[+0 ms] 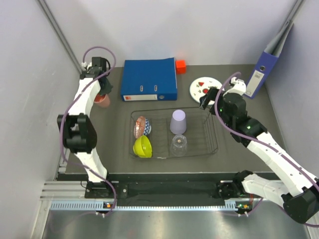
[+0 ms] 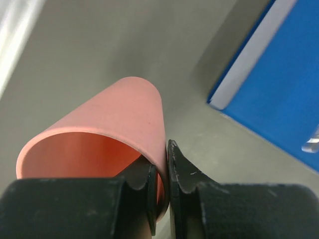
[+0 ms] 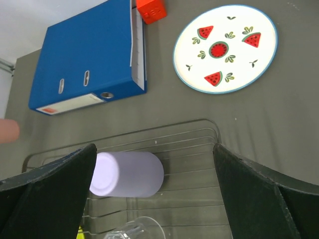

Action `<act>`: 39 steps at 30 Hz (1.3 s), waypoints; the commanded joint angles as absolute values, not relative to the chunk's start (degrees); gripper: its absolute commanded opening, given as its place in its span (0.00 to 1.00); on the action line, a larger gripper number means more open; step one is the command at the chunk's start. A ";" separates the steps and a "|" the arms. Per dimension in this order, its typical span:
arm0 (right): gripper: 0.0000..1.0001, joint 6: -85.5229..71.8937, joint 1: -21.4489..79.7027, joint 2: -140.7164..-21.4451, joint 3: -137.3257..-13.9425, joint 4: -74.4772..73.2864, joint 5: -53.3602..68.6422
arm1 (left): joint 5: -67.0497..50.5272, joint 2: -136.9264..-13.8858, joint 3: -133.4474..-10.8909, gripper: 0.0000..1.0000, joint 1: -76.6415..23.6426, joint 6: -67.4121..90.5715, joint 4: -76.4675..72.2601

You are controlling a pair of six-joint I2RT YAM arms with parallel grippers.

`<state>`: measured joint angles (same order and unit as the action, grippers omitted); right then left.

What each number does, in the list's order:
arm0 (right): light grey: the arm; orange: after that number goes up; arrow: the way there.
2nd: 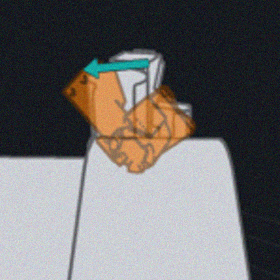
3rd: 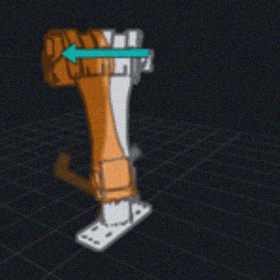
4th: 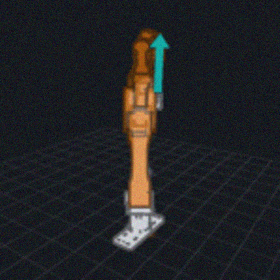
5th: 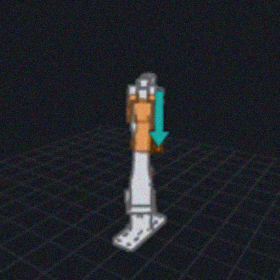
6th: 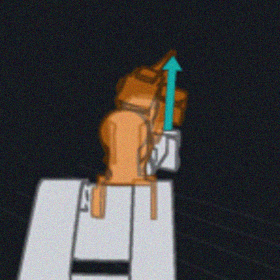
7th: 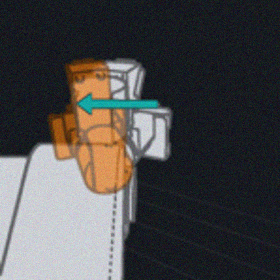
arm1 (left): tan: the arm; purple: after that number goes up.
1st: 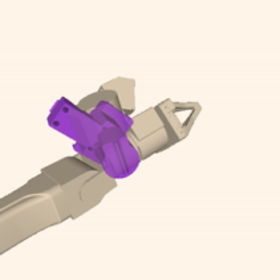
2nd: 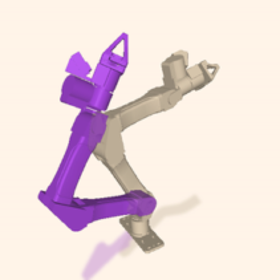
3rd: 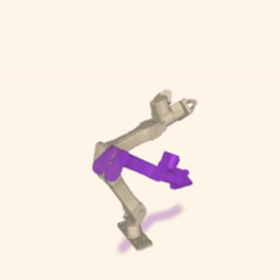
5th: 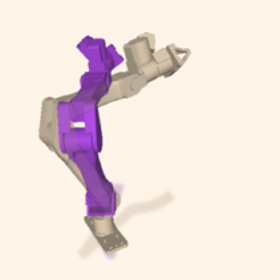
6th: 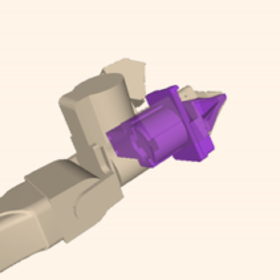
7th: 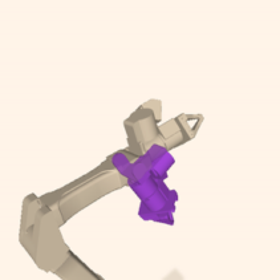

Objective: Unload the mixed dishes from the dish rack
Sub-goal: Place the cup at the center of the board.

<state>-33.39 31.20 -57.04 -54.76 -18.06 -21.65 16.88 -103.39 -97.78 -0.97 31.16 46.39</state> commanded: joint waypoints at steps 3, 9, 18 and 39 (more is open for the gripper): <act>1.00 -32.34 31.99 -55.81 -53.62 -18.02 -23.64 | 12.48 -108.89 -100.99 0.00 -0.97 28.04 50.27; 1.00 -32.52 32.08 -55.90 -52.12 -18.28 -22.33 | 9.50 -115.66 -103.88 0.00 -0.44 27.42 51.94; 1.00 -32.52 32.08 -56.60 -50.36 -17.31 -20.74 | 10.28 -116.63 -103.45 0.09 -0.44 27.60 51.94; 1.00 -23.04 39.61 -60.81 -54.13 -14.15 -15.99 | 10.46 -96.17 -109.18 0.99 -7.46 31.63 49.14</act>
<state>-28.91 33.50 -58.54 -50.28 -17.58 -17.28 10.22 -105.47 -108.90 -2.09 29.67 52.71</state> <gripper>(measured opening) 0.996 0.800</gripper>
